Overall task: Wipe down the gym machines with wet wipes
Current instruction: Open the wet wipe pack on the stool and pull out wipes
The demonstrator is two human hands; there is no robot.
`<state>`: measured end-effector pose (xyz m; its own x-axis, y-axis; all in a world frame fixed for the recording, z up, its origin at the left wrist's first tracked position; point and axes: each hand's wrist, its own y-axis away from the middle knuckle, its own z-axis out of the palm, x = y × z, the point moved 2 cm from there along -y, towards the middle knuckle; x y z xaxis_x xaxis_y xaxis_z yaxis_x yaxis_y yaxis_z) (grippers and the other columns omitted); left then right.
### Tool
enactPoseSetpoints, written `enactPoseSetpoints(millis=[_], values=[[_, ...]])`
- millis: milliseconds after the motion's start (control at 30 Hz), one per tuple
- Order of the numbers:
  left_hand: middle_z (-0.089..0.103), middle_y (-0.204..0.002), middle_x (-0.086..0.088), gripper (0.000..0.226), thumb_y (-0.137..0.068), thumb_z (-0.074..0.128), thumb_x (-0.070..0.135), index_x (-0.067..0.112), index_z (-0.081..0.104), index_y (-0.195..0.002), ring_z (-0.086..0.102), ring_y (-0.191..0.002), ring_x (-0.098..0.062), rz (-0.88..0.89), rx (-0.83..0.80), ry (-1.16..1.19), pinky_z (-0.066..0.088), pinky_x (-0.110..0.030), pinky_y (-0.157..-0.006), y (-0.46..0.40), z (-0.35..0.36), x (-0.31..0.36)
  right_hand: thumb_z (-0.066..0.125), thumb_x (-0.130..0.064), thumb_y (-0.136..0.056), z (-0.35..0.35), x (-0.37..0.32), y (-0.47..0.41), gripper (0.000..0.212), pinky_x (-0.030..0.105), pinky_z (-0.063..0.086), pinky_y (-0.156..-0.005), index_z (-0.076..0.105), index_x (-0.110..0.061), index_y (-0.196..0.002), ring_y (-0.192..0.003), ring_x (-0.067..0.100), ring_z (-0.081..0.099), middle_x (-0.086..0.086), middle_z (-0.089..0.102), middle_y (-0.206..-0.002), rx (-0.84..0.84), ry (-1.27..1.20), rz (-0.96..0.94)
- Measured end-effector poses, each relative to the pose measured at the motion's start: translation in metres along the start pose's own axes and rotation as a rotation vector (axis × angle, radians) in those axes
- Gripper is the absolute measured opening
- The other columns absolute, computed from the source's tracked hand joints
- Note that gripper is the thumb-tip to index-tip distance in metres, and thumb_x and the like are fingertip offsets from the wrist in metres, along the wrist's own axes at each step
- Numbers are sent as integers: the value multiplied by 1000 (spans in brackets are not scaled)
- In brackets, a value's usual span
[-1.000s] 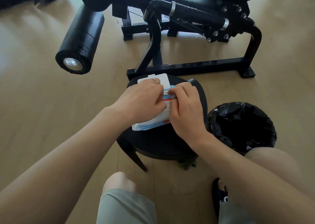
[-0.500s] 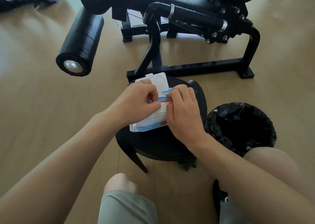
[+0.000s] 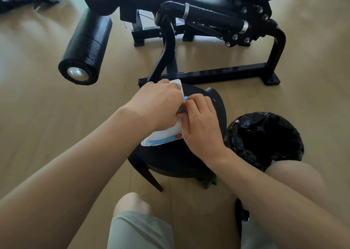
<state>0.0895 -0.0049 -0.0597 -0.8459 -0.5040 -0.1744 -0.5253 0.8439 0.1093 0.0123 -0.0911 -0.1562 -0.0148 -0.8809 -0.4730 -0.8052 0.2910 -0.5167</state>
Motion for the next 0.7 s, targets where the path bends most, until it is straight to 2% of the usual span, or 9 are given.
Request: enactPoseSetpoints(millis=[100,167,267,333,400,500,600,700], values=[[57,-114,-1,20,-99,54,30,19,67,-111,52,-111,-21,49,21,-88,45,-37,-84,-4,-2,6,40,-28,-96,0,1,-1,37,39,53,-91,67,-6,-106,-102,24,55,10,64,-113,2,-2,1],[58,-118,0,21,-99,53,32,19,67,-107,54,-107,-20,73,52,-63,45,-35,-81,-6,-1,6,40,-27,-96,-1,1,-1,35,38,52,-90,67,-5,-105,-101,24,55,10,63,-112,12,1,5],[51,-108,3,20,-100,46,35,21,52,-88,42,-86,-14,35,71,52,33,-27,-64,-3,4,-1,38,-21,-96,0,0,-1,32,38,51,-87,65,-5,-101,-97,25,54,11,62,-108,25,44,-14],[42,-102,5,26,-100,44,39,18,41,-84,39,-81,-14,-9,65,111,28,-27,-59,1,11,-6,36,-22,-96,1,-1,-1,34,38,51,-87,64,-5,-101,-96,26,55,12,62,-108,24,79,-22],[38,-99,5,30,-99,44,42,16,42,-83,40,-76,-16,-23,82,169,34,-30,-60,4,20,-9,34,-24,-97,2,-1,-1,35,38,52,-87,64,-6,-101,-96,26,56,11,63,-108,27,108,-31],[44,-96,2,36,-89,43,44,11,50,-76,48,-74,-22,-47,148,377,43,-36,-63,5,32,-16,33,-25,-97,3,-1,-2,35,37,51,-85,63,-7,-102,-95,25,55,10,62,-108,22,134,-36],[47,-87,4,20,-85,51,29,19,49,-68,47,-75,-17,-70,188,581,41,-29,-68,5,39,-24,31,-25,-97,2,-2,-3,36,39,53,-82,62,-7,-102,-94,25,55,11,62,-108,16,161,-41],[45,-80,9,30,-83,59,11,28,44,-64,45,-74,-11,-112,222,671,33,-14,-67,7,39,-28,32,-30,-97,2,-2,-3,39,39,54,-83,62,-7,-104,-97,26,57,12,63,-110,7,154,-42]])
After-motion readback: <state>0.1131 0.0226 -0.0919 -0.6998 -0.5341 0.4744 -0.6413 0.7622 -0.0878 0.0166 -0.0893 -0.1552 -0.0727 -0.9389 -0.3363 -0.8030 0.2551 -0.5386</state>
